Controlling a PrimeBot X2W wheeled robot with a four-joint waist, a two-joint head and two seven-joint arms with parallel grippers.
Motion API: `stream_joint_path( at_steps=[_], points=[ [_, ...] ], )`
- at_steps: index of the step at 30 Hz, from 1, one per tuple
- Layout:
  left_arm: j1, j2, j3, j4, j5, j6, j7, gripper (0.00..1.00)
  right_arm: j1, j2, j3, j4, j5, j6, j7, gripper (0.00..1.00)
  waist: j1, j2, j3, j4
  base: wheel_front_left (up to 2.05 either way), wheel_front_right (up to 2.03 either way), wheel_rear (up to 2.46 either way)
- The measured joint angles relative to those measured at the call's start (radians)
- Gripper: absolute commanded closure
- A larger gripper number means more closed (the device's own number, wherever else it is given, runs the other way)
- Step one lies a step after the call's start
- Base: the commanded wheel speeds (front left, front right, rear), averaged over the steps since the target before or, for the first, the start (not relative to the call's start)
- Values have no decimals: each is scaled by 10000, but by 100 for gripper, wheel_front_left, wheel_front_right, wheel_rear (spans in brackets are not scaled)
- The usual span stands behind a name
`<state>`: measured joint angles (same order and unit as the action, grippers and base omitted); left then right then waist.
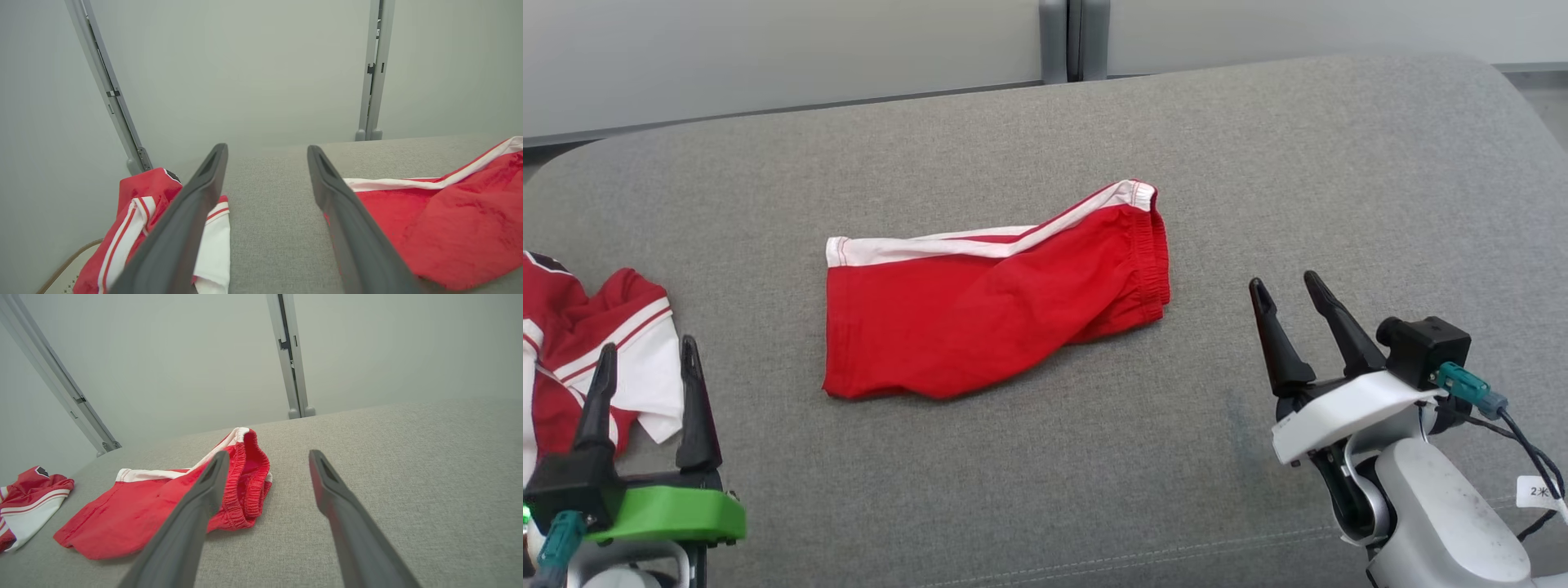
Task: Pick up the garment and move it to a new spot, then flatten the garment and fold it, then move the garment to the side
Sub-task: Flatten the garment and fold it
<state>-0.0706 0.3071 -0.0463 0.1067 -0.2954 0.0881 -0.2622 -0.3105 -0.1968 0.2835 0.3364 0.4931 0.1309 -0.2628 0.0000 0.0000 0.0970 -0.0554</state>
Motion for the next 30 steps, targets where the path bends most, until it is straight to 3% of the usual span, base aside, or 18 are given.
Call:
stream_joint_path(
  at_steps=[17,30],
  points=[
    [1384,-408,713,395,646,-456,0,0,343,416,-660,794,-1058,0,366,0,0,1,-755,143,0,0,0],
    [1463,-462,700,456,903,-449,0,0,593,598,-871,583,-1279,0,765,0,0,0,-766,201,0,0,0]
  ],
)
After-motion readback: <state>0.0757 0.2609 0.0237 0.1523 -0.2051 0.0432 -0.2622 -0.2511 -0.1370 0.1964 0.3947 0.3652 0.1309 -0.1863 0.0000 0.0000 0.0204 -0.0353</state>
